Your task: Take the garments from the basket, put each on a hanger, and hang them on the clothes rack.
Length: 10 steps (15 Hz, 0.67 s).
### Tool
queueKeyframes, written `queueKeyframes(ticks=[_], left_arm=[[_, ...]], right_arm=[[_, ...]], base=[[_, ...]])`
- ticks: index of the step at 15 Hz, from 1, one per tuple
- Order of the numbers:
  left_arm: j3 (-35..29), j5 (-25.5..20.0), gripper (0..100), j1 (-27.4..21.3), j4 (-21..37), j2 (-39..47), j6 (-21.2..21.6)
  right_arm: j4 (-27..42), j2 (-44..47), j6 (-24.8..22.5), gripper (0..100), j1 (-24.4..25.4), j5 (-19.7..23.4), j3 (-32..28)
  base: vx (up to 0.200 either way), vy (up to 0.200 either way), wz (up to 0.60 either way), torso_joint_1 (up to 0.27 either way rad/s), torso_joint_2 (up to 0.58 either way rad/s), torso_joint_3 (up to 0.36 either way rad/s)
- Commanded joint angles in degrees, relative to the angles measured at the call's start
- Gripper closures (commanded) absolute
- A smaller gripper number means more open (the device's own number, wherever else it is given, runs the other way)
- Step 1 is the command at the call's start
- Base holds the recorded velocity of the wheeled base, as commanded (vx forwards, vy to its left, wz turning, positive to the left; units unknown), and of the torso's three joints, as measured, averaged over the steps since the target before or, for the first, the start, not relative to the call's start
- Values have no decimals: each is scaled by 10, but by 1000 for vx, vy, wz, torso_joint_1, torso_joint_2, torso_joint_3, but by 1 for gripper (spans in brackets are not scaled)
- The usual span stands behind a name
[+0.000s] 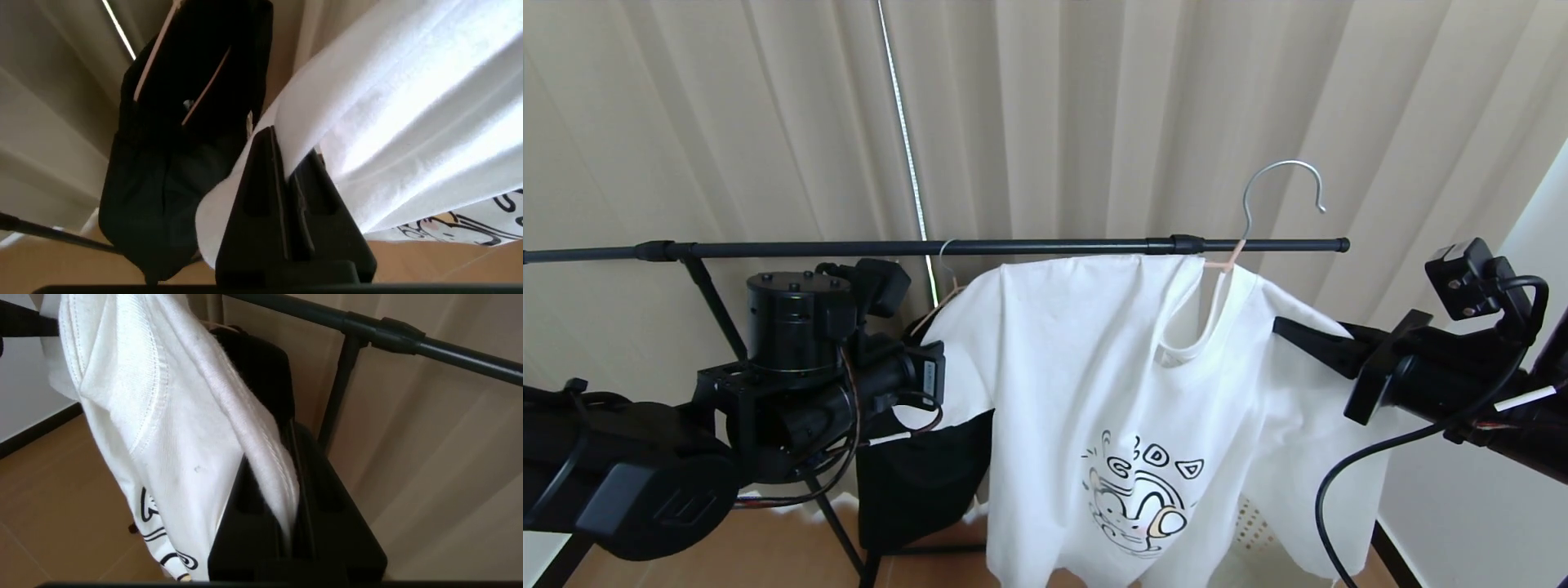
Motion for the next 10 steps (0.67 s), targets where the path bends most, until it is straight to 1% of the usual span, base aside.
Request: queueKeyframes(ticks=[1, 2, 5, 7, 10], left_arm=[[19, 0, 100, 7, -22, 0, 0], [29, 0, 100, 9, -36, 0, 0], [50, 2, 100, 18, -41, -1, 0], [62, 2, 100, 24, -55, 0, -6], [66, 14, 100, 26, -59, 2, -16]], right_arm=[[0, 1, 0, 100, -2, 0, 0], [0, 1, 0, 100, -2, 0, 0], [0, 0, 0, 100, -5, 0, -1], [0, 1, 1, 100, -6, 0, -4], [-1, 1, 2, 100, -14, 1, -4]], base=[[0, 0, 0, 0, 0, 0], [0, 0, 0, 0, 0, 0], [0, 0, 0, 0, 0, 0], [0, 0, 0, 0, 0, 0], [0, 0, 0, 0, 0, 0]])
